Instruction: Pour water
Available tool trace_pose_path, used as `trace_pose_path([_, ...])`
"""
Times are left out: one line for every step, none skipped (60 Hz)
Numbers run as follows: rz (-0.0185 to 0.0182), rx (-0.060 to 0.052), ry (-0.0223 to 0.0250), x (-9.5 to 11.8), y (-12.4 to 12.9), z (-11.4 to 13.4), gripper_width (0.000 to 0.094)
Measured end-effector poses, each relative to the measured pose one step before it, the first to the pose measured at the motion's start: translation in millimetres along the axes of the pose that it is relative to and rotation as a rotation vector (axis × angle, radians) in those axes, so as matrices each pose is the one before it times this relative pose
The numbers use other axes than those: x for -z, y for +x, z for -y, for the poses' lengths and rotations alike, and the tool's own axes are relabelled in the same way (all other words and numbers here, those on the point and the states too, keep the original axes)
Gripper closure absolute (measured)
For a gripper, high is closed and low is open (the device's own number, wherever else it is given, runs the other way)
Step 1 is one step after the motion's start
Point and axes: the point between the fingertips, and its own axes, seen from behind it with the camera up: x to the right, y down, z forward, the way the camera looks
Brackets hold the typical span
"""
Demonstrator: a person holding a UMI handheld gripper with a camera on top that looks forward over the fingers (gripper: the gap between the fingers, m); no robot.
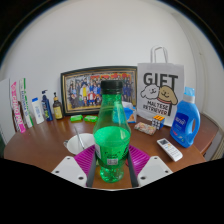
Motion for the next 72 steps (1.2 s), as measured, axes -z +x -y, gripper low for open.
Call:
trace_pose_path([0.00243,-0.0034,0.00217,0.02,-0.28,0.09,0.0435])
trace_pose_path([0.00258,-0.0006,0.00389,-0.17,-0.04,0.51,0.0438])
trace_pose_path([0.00115,0.0009,0.00235,-0.06,0.14,0.37,0.0447])
trace_pose_path([0.00446,0.001,0.0038,-0.6,1.41,0.18,0.0459])
trace_pose_path([0.00174,0.0009,0.00107,-0.27,-0.31,0.03,0.046])
trace_pose_path([0.00191,0.0016,0.00106,0.08,-0.73,-0.04,0.0467])
trace_pose_path([0.00159,0.0041,0.00052,-0.15,-0.61,0.05,0.0489])
trace_pose_path([0.00039,0.0051,0.00001,0.04,-0.31,-0.07,0.049])
trace_pose_path([0.00076,0.0038,0.00152,-0.05,-0.39,0.22,0.0491])
trace_pose_path([0.00072,0.0055,-0.00124,-0.06,-0.35,-0.34,0.0515])
trace_pose_path([0.00065,0.0073,0.00007,-0.02,-0.32,-0.19,0.0527])
trace_pose_path([-0.00048,0.0048,0.00072,0.11,0.17,0.28,0.0527])
trace_pose_path([-0.00194,0.0048,-0.00034,0.27,0.28,0.01,0.0542])
trace_pose_path([-0.00173,0.0046,-0.0012,0.09,0.52,-0.26,0.0546])
trace_pose_path([-0.00088,0.0028,-0.00078,0.34,0.02,-0.07,0.0546])
trace_pose_path([0.00197,0.0025,-0.00168,0.26,-0.43,0.11,0.0546])
trace_pose_path([0.00395,0.0023,-0.00149,0.3,-0.74,0.46,0.0547])
trace_pose_path([0.00402,0.0024,-0.00077,0.43,-0.39,0.68,0.0548])
trace_pose_path([0.00167,0.003,0.00011,0.54,0.27,1.09,0.0547])
trace_pose_path([-0.00076,0.0046,0.00003,0.73,0.81,1.61,0.0546])
trace_pose_path([-0.00155,0.0069,-0.00019,0.61,0.93,1.62,0.0547])
trace_pose_path([-0.00099,0.0095,-0.00154,0.56,0.74,1.59,0.0546])
trace_pose_path([-0.00147,0.011,-0.00169,0.82,0.77,2.0,0.0547])
trace_pose_path([-0.00575,0.0132,0.0014,0.49,1.06,1.75,0.0547])
trace_pose_path([-0.00505,0.0132,0.0006,0.68,1.74,2.81,0.0547])
trace_pose_path([-0.00509,0.0147,0.00113,0.63,2.09,3.13,0.0547])
trace_pose_path([-0.00587,0.0176,-0.00058,0.65,2.69,3.01,0.0547])
trace_pose_path([-0.00754,0.0204,-0.00171,0.7,3.33,2.91,0.0548])
trace_pose_path([-0.00985,0.0228,-0.00224,0.46,4.04,2.99,0.0549])
trace_pose_path([-0.01172,0.0267,-0.00248,0.25,4.47,2.91,0.0549])
trace_pose_path([-0.00569,0.03,-0.00215,-0.48,7.25,2.07,0.055])
trace_pose_path([-0.01836,0.0335,-0.00407,0.72,2.13,3.74,0.055])
trace_pose_path([-0.00399,0.0343,0.0032,-0.93,8.03,1.59,0.0549])
trace_pose_path([-0.01369,0.038,0.00039,-0.57,4.97,3.2,0.0549])
trace_pose_path([-0.0196,0.0391,-0.00115,0.23,2.39,3.02,0.055])
trace_pose_path([-0.01403,0.0439,-0.0006,-1.03,5.45,2.24,0.0549])
trace_pose_path([-0.01402,0.0466,-0.00213,-1.35,5.29,1.61,0.0549])
trace_pose_path([-0.0139,0.0486,-0.00274,-1.68,5.11,0.96,0.0548])
trace_pose_path([-0.0137,0.0498,-0.00252,-1.84,5.0,0.83,0.0549])
trace_pose_path([-0.00831,0.0511,0.00148,-3.31,7.48,0.01,0.0548])
trace_pose_path([-0.01283,0.0502,-0.00199,-2.02,4.47,0.58,0.0549])
trace_pose_path([-0.01185,0.0506,-0.00166,-1.83,3.81,0.57,0.0549])
trace_pose_path([-0.00811,0.0486,0.0027,-2.53,4.3,-0.25,0.0549])
trace_pose_path([-0.01609,0.0497,-0.00245,-1.17,0.81,0.85,0.0549])
trace_pose_path([-0.01127,0.0521,-0.00099,-2.29,3.09,0.07,0.0548])
trace_pose_path([-0.01072,0.0518,-0.00165,-2.3,2.67,-0.05,0.0548])
trace_pose_path([-0.00918,0.051,-0.0021,-2.16,2.25,-0.11,0.0549])
trace_pose_path([-0.00762,0.0512,-0.00202,-2.61,1.63,-0.45,0.055])
trace_pose_path([-0.0069,0.0514,-0.00202,-2.26,1.53,-0.57,0.0549])
trace_pose_path([-0.00771,0.0493,-0.00097,-1.91,1.97,0.2,0.0549])
trace_pose_path([-0.00424,0.0481,0.00881,-4.06,4.55,-0.99,0.055])
trace_pose_path([-0.00859,0.0441,0.00259,-1.54,1.43,0.95,0.0551])
trace_pose_path([-0.00922,0.0401,0.00174,-0.98,-0.68,0.53,0.0552])
trace_pose_path([-0.00633,0.0467,0.00061,-1.93,1.35,0.2,0.0549])
trace_pose_path([-0.00655,0.0459,-0.00095,-1.86,1.47,-0.06,0.0551])
trace_pose_path([-0.00756,0.0422,-0.00111,-1.71,1.61,0.13,0.0549])
trace_pose_path([-0.00748,0.0379,-0.00135,-1.17,1.32,0.55,0.055])
trace_pose_path([-0.00712,0.0349,-0.00191,-1.2,1.12,0.61,0.0548])
trace_pose_path([-0.00643,0.0333,-0.00282,-1.79,0.52,0.57,0.055])
trace_pose_path([-0.00894,0.0327,-0.00217,-3.33,-0.43,0.45,0.0549])
trace_pose_path([-0.00587,0.0324,-0.00638,-1.5,0.55,-0.07,0.0549])
trace_pose_path([-0.00471,0.0345,-0.00921,0.86,1.57,1.5,0.0548])
trace_pose_path([-0.00533,0.0305,-0.00508,-0.87,1.1,0.65,0.055])
trace_pose_path([-0.00517,0.0291,-0.00341,-1.16,1.15,0.64,0.0548])
trace_pose_path([-0.00621,0.0275,-0.00402,-1.08,1.48,0.39,0.055])
trace_pose_path([-0.00716,0.0263,-0.00498,-0.99,1.6,0.17,0.0551])
trace_pose_path([-0.00769,0.0255,-0.00503,-1.05,1.65,0.09,0.055])
trace_pose_path([-0.00718,0.0262,-0.00462,-1.01,1.56,0.26,0.0549])
trace_pose_path([-0.00588,0.0276,-0.00491,-0.92,1.18,0.1,0.0549])
trace_pose_path([-0.00651,0.0292,-0.00479,-1.67,0.46,0.12,0.055])
trace_pose_path([-0.00563,0.0263,-0.00438,-0.53,1.37,0.57,0.0549])
trace_pose_path([-0.00531,0.0238,-0.00232,-0.29,1.3,0.84,0.055])
